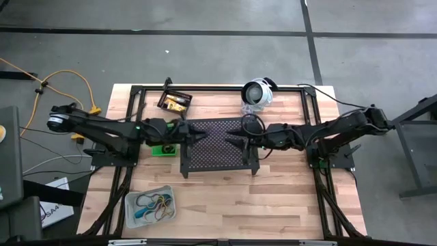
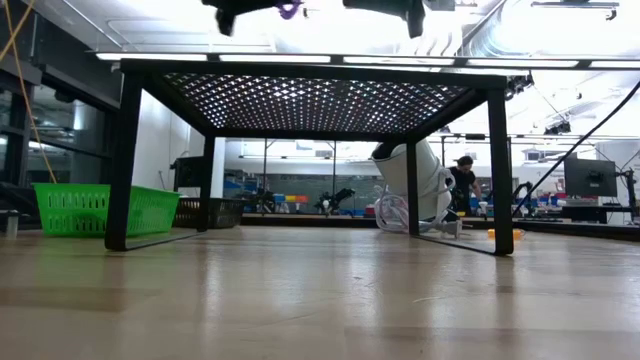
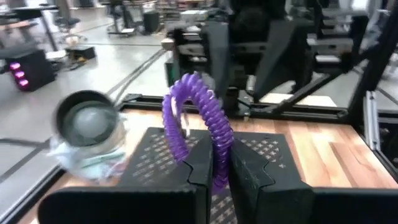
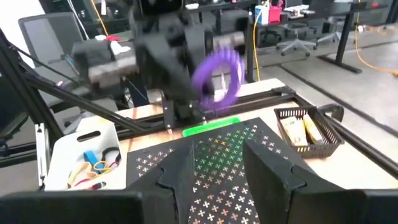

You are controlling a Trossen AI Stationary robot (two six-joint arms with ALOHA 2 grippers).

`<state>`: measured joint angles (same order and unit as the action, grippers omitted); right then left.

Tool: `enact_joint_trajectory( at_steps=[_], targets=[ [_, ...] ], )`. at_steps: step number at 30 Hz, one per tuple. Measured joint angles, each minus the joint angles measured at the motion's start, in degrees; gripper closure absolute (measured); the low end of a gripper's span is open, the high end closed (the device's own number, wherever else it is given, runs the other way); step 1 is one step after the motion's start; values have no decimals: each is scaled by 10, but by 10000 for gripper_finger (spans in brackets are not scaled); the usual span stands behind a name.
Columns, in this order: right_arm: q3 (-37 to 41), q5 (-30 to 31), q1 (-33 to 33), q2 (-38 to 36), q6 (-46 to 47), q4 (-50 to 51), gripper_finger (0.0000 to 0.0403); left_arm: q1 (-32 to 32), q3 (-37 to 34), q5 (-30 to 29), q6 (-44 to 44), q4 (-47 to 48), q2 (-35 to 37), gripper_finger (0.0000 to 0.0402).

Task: Pick & Place Office Desk Supplies
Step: Put the purple spring keychain into the green bin

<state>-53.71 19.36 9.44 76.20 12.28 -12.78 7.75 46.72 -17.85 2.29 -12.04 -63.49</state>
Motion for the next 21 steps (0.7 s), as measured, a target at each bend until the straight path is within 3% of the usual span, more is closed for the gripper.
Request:
enact_joint_trajectory(
  at_steps=[6, 13, 21],
  targets=[
    [0, 0, 8, 0, 16, 33, 278, 0, 0, -51, 113, 219, 124, 376],
    [0, 1, 7, 0, 16, 40, 279, 0, 0, -51, 278, 437, 250, 376],
    [0, 0, 7, 0, 16, 49, 279, 0, 0, -52, 433, 598, 261, 376]
  ],
)
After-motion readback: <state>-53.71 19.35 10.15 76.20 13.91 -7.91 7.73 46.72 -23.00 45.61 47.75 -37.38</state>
